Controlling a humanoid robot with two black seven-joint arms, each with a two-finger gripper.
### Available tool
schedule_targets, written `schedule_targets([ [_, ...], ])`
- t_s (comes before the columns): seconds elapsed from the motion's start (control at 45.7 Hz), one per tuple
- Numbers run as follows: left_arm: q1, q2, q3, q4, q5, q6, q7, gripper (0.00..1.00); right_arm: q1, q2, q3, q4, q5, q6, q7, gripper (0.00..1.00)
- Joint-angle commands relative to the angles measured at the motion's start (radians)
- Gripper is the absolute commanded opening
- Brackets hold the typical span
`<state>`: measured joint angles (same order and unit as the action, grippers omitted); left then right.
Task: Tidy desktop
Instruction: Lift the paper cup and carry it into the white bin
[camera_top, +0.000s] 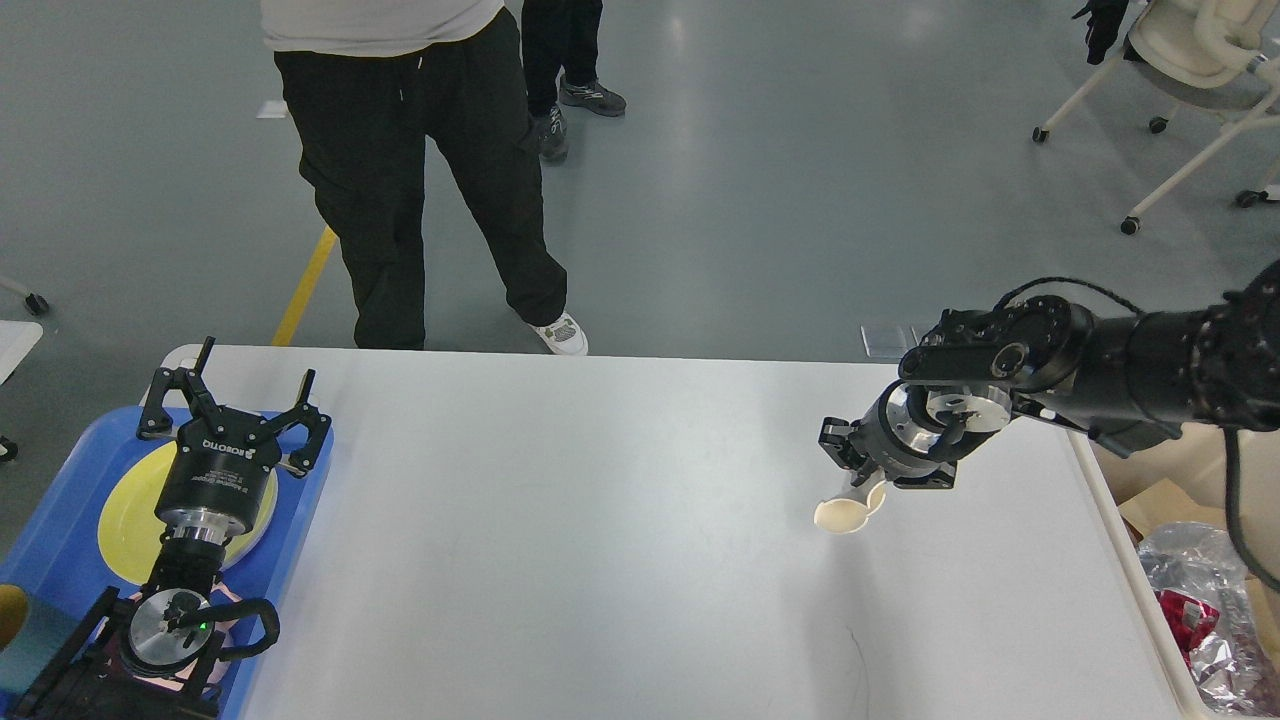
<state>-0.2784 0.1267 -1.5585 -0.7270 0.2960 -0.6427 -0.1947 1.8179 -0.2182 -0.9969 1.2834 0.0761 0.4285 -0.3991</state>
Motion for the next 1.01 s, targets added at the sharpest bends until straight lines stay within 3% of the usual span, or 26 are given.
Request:
schedule_targets([
  [0.0, 0.001, 0.001, 0.000, 0.000, 0.000, 0.000, 0.000, 0.96, 0.234, -0.081, -0.078, 0.206, -0.002, 0.053, 0.002, 0.00],
  [0.153, 0.001, 0.001, 0.000, 0.001, 0.000, 0.002, 0.000, 0.96, 0.481, -0.182, -0.107, 0.418, -0.002, 0.090, 0.000, 0.00],
  [0.35, 0.001, 0.001, 0.000, 0.001, 0.000, 0.002, -0.002, 0.96, 0.529, -0.185, -0.143, 0.448, 0.011, 0.076, 0.025, 0.00],
  [0.394, 0.001, 0.001, 0.000, 0.001, -0.001, 0.002, 0.000, 0.96, 0.531, -0.182, -0.163, 0.448, 0.042, 0.061, 0.061, 0.00],
  [0.503, 0.001, 0.001, 0.000, 0.001, 0.000, 0.002, 0.000, 0.96, 0.544, -0.165, -0.268, 0.438, 0.090, 0.047, 0.236, 0.00],
  [0.547, 0.001, 0.001, 0.000, 0.001, 0.000, 0.002, 0.000, 0.96, 0.546, -0.156, -0.305, 0.435, 0.090, 0.042, 0.275, 0.00],
  [0.809, 0.001, 0.001, 0.000, 0.000, 0.000, 0.002, 0.000, 0.96, 0.494, -0.164, -0.374, 0.402, 0.070, -0.008, 0.258, 0.00],
  [0.984, 0.001, 0.001, 0.000, 0.001, 0.000, 0.002, 0.000, 0.96, 0.338, -0.265, -0.443, 0.248, 0.045, -0.024, 0.255, 0.00],
])
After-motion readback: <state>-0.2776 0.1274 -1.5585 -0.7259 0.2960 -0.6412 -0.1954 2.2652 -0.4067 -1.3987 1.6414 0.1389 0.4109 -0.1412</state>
